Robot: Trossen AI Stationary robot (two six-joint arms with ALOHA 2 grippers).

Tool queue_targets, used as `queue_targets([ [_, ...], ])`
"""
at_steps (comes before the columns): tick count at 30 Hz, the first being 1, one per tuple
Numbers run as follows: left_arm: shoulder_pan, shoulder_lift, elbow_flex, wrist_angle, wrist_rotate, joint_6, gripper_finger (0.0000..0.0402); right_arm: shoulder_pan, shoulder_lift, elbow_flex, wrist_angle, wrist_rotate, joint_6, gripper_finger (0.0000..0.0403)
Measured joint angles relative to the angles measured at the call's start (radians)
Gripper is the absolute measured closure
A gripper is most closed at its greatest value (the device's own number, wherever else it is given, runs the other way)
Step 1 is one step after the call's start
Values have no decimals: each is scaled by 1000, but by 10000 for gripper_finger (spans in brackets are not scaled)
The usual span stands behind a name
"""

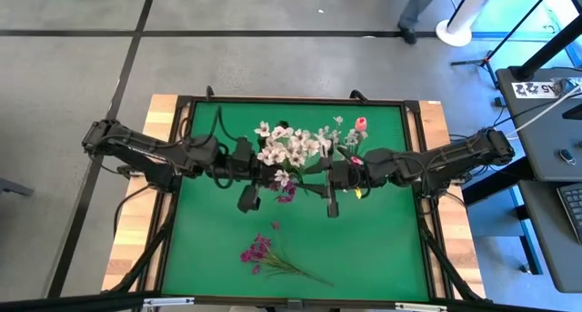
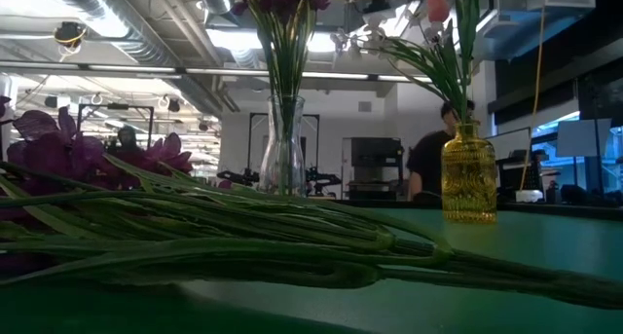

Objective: Sort flowers into vase by color
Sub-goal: Put the white flower into the yellow vase

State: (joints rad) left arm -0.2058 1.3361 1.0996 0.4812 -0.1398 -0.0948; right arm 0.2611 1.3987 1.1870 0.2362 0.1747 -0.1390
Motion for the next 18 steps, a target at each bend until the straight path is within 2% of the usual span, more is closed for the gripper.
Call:
queue_targets([
  [4, 0, 0, 0, -30, -8, 0, 395, 0, 0, 0, -4, -2, 1, 318],
  [8, 0, 0, 0, -47, -15, 1, 395, 0, 0, 0, -10, -2, 3, 337],
  [18, -1, -1, 0, -86, -32, 1, 395, 0, 0, -1, -35, -10, 3, 331],
])
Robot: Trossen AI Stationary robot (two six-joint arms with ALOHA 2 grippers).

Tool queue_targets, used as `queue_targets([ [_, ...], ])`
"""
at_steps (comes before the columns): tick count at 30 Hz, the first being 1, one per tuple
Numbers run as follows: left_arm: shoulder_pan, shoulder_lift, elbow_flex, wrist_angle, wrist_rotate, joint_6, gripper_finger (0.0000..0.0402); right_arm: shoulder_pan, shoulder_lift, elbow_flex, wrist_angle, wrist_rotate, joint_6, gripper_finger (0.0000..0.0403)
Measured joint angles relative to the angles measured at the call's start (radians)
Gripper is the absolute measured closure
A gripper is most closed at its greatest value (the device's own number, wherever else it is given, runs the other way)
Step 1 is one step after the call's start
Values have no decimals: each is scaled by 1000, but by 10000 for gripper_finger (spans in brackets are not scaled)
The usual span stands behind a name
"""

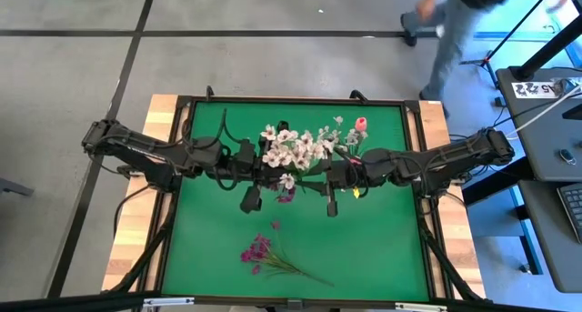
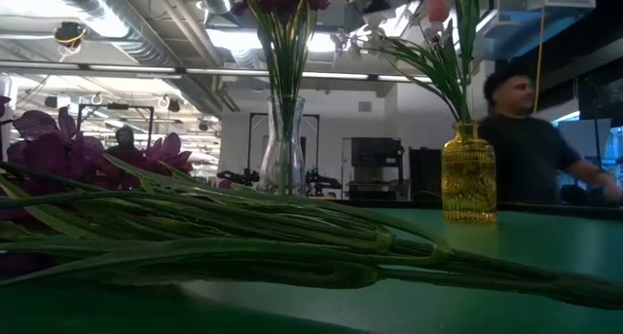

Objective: Sort flowers into vase by color
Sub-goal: Put the white flower into the yellow vase

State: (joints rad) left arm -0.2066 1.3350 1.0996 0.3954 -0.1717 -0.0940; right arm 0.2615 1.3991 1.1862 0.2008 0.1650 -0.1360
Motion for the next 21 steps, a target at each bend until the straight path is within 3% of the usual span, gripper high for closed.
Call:
queue_targets([
  [6, 0, 0, 0, -12, -2, 0, 395, 0, 0, 0, -5, 0, 0, 340],
  [14, 0, -1, 0, -24, -1, 0, 393, 0, -4, 0, -26, 1, 1, 393],
  [21, -10, 0, 0, -33, -48, 13, 331, 0, -22, 0, -25, 6, 0, 394],
])
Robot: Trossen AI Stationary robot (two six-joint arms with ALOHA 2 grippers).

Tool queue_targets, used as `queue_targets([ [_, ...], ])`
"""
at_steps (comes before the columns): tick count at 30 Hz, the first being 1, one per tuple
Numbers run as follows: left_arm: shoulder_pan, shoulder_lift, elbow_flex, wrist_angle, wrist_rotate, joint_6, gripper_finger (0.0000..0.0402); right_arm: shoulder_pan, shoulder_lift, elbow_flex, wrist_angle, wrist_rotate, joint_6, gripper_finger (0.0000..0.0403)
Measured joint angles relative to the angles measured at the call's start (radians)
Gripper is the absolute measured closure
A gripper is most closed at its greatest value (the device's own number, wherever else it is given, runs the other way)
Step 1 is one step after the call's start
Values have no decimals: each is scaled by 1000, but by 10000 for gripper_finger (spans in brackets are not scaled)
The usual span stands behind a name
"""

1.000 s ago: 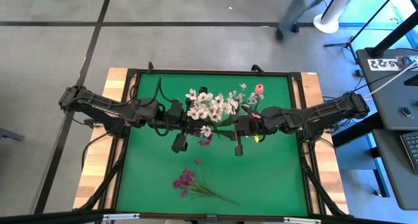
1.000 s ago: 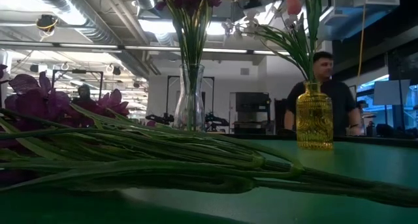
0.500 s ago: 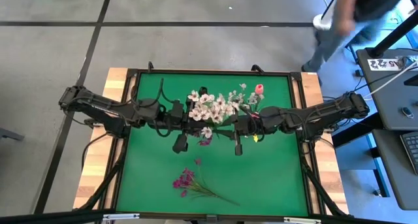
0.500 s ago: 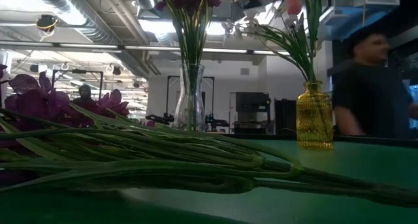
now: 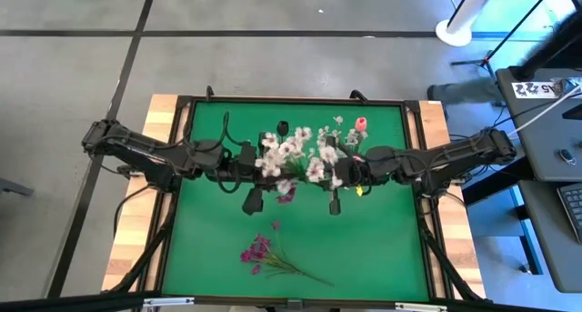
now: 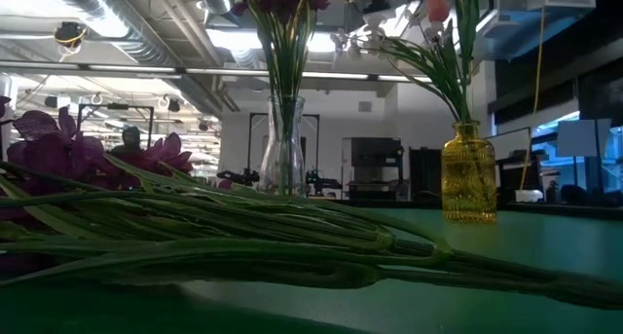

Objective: Sort flowers into vase by color
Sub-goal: Put the white flower into the yellow vase

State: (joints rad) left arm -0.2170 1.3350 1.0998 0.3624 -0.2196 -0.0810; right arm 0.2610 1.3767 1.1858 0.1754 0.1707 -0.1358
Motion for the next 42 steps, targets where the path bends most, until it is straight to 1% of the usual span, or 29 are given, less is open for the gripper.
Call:
queue_targets([
  [4, -16, -8, 0, -18, -43, 31, 282, 1, -16, 0, 0, 11, 0, 393],
  [8, -47, -42, -2, -62, -140, 58, 241, 1, -50, 0, -29, 39, -1, 396],
  [13, -117, -96, -2, -137, -280, 104, 211, 2, -154, 0, -108, 88, 0, 395],
  [16, -167, -126, -2, -162, -358, 139, 206, 22, -233, 1, -163, 101, 4, 397],
  [18, -205, -144, -2, -175, -410, 167, 207, 48, -271, 1, -206, 146, 5, 397],
  [20, -239, -158, -2, -194, -467, 191, 208, 83, -312, -14, -260, 227, 5, 397],
  [23, -281, -176, -1, -247, -556, 197, 208, 132, -365, -78, -278, 356, 5, 397],
  [27, -329, -178, -1, -305, -651, 183, 209, 170, -427, -178, -287, 514, 23, 397],
  [30, -361, -177, -1, -341, -735, 181, 209, 191, -494, -237, -277, 580, 33, 397],
  [33, -392, -179, -1, -374, -816, 180, 209, 191, -568, -297, -274, 607, 55, 397],
  [37, -437, -187, -1, -378, -838, 182, 209, 191, -669, -369, -272, 622, 79, 397],
  [39, -453, -191, -1, -378, -854, 191, 209, 191, -719, -396, -218, 622, 76, 397],
  [40, -459, -192, -1, -378, -867, 191, 209, 191, -738, -407, -176, 610, 65, 397],
  [42, -461, -193, -1, -377, -882, 191, 209, 190, -767, -420, -79, 540, 41, 397],
])
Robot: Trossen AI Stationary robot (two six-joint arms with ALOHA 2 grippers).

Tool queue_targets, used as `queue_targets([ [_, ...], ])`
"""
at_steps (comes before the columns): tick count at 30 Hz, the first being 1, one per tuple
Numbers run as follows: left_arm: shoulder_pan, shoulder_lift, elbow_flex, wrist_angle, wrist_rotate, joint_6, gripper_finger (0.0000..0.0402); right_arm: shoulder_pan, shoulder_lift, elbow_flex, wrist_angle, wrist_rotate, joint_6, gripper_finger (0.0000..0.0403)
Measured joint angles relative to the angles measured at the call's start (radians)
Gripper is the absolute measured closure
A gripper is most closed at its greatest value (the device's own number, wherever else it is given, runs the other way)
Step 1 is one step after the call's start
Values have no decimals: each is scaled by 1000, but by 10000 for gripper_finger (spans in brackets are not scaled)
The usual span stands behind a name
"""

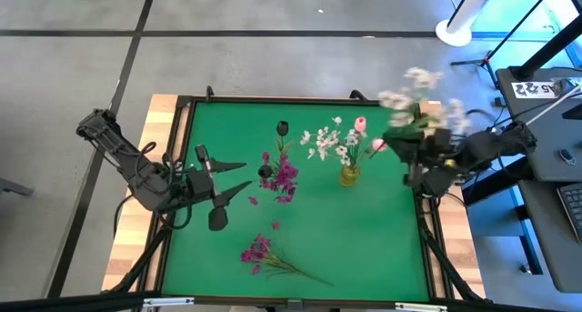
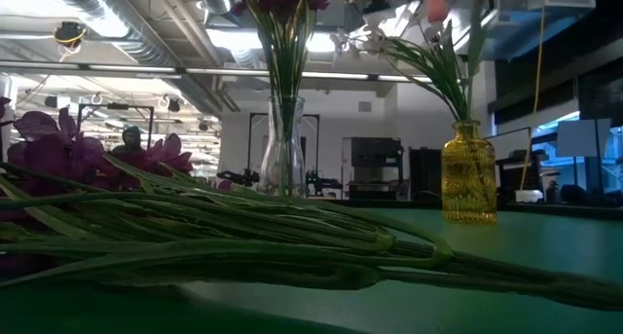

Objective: Sort flowers into vase by color
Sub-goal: Put the white flower into the yellow vase

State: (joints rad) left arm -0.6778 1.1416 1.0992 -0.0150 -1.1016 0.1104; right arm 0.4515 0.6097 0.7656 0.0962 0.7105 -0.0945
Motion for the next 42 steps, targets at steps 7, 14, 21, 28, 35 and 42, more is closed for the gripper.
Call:
queue_targets([
  [7, -11, -6, 0, -4, -15, 8, 209, 1, -25, 6, 69, -158, -39, 397],
  [14, -73, -94, 0, -109, -106, -48, 209, 0, -61, 27, -281, -75, 170, 397],
  [21, -78, -123, 0, -343, -137, -275, 209, 0, -31, -11, -338, -127, 246, 397],
  [28, -77, -121, -91, -377, -209, -399, 209, 1, 60, -110, -147, -128, 187, 397],
  [35, -77, -175, -252, -291, -214, -495, 209, 1, 175, -188, 126, -95, 37, 397],
  [42, -57, -219, -414, -79, -89, -454, 209, 1, 204, -190, 140, 110, -19, 397],
])
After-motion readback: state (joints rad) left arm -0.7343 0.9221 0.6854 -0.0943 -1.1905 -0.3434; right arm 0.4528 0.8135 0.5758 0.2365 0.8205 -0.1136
